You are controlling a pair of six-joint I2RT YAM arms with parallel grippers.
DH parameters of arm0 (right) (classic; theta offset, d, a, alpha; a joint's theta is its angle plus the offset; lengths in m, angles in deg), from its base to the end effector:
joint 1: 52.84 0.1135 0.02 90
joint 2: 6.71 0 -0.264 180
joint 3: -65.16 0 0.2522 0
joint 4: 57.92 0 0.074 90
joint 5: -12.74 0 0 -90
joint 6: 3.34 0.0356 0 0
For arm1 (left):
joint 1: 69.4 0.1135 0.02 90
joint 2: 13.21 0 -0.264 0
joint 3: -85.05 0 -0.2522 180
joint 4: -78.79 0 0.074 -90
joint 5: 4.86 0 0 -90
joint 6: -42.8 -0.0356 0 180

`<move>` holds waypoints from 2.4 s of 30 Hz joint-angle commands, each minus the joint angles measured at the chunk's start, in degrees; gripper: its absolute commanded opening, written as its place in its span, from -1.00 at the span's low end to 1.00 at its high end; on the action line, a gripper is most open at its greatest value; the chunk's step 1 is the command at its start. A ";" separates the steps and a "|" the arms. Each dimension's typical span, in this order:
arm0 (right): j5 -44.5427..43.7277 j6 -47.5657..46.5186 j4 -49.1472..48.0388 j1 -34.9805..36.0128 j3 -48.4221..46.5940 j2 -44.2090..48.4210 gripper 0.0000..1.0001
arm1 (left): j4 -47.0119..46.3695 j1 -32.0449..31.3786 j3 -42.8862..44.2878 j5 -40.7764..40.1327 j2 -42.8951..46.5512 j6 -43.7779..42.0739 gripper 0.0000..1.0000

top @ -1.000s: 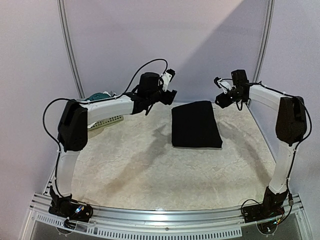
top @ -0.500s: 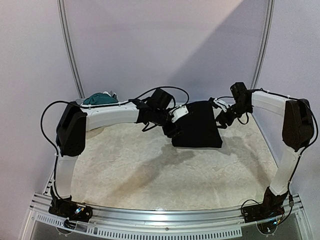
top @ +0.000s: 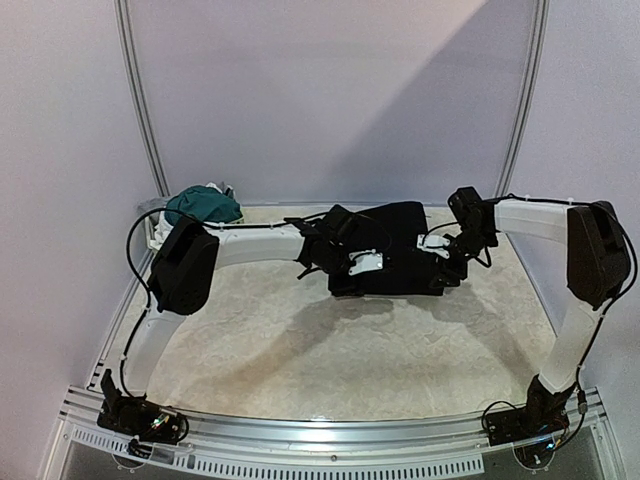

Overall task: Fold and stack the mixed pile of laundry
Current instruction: Pick up the 1/3-rectangle-folded trousers from the center of the board, then fold the 1/3-rectangle-folded trousers at the center of the board.

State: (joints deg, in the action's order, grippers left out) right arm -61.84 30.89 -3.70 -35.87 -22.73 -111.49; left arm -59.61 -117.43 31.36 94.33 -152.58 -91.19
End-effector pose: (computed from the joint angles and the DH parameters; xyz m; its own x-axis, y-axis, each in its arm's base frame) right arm 0.3451 0.1152 0.1930 -0.2083 -0.8969 -0.3901 -0.9528 0.2762 -0.1262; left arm 0.3496 -0.3972 0.1394 0.1602 0.8471 -0.5066 0.9514 0.0043 0.3080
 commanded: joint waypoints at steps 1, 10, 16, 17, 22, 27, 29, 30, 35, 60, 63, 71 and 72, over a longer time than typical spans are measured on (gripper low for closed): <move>-4.58 -3.21 -4.50 1.44 2.83 -3.32 0.33 | 2.06 -0.91 0.29 -3.91 -1.68 -4.42 0.33; -17.15 -2.48 -17.83 4.86 8.34 -7.05 -0.19 | -3.96 -1.99 -3.85 -10.63 -2.15 -6.61 -0.31; -12.43 0.92 -12.61 6.11 12.00 0.79 -0.89 | -3.13 -4.00 -10.53 -12.06 5.79 -6.32 -0.97; -11.64 1.48 -10.72 6.57 12.78 4.15 -0.90 | -3.18 -4.57 -12.38 -12.15 7.96 -6.07 -1.00; -6.98 4.47 2.18 9.14 13.23 17.26 -0.92 | -0.49 -8.24 -18.82 -13.08 19.60 -2.94 -1.00; -0.01 8.58 14.99 9.64 9.39 27.77 -0.89 | 5.82 -11.70 -20.35 -12.90 28.83 2.93 -1.00; 1.65 9.35 18.61 9.74 8.14 30.06 -0.89 | 7.95 -11.98 -20.02 -11.07 31.60 6.04 -1.00; 2.27 9.62 20.31 9.73 7.60 30.66 -0.88 | 9.39 -12.00 -19.59 -9.89 32.67 7.38 -1.00; 3.13 10.85 22.58 9.75 6.20 29.98 -0.89 | 16.16 -11.85 -14.43 -5.93 31.75 10.16 -1.00; 0.21 23.07 21.00 -0.36 -52.46 -32.03 -0.04 | 27.32 8.39 24.75 2.38 -5.23 32.83 0.17; 6.04 30.11 17.31 -3.18 -48.11 -26.56 0.36 | 18.22 7.92 13.75 0.27 4.19 37.08 0.46; 8.97 37.83 8.26 -3.90 -24.54 -3.47 0.83 | -6.45 6.02 -12.92 -6.15 24.39 48.55 0.66; 10.57 38.55 8.69 -4.00 -23.20 -2.96 0.84 | -7.72 5.76 -13.65 -5.31 24.77 49.53 0.66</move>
State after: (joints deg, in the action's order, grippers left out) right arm -56.90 64.11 7.82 -40.75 -50.18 -121.08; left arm -54.48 -110.37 21.53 90.31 -132.73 -49.07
